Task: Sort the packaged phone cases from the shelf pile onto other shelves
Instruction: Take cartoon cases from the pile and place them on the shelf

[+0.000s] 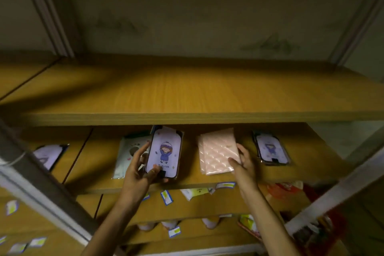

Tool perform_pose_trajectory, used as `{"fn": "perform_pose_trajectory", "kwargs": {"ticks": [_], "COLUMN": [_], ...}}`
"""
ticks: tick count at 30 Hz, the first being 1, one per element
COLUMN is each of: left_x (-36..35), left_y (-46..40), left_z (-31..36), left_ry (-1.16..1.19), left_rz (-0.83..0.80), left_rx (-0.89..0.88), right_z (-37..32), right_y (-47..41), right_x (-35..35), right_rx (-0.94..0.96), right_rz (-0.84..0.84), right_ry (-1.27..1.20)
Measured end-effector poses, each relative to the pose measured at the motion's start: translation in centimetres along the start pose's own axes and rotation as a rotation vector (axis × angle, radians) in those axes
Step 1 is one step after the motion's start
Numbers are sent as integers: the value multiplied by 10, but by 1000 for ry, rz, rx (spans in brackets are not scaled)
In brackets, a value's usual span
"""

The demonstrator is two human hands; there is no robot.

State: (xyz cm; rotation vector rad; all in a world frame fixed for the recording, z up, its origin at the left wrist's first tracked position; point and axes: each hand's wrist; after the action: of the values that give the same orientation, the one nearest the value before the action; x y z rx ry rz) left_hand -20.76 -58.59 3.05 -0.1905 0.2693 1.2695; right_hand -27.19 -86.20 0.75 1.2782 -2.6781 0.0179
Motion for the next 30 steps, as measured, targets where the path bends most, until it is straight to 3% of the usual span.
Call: {"fn": "perform_pose_trajectory", "kwargs": {"ticks": [7,12,18,30], "left_x": [-8,-19,-36,-112], "left_y": [18,26,30,11], "left_z": [-7,-12,-14,-33], "left_ry": [8,2,-9,75], "left_rz": [111,113,66,-155], "left_rx": [-13,-9,-12,100], "right_z": [8,11,0,3], "right_y": [-20,-22,-19,8], "right_x": [-5,23,62,139], "right_rx": [28,169,371,274], "right_rz": [-64,-100,-108,16], "right_ry": [173,667,931,975]}}
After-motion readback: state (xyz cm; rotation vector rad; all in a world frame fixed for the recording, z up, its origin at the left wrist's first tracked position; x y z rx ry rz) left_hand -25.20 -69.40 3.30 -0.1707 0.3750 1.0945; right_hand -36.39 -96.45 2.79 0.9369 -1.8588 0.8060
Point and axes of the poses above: each hand's wrist, its own y-axis away from the middle knuckle, its own x-axis out of the back of the hand, z = x × y, and after that the axes turned 9 degrees about y, right-handed
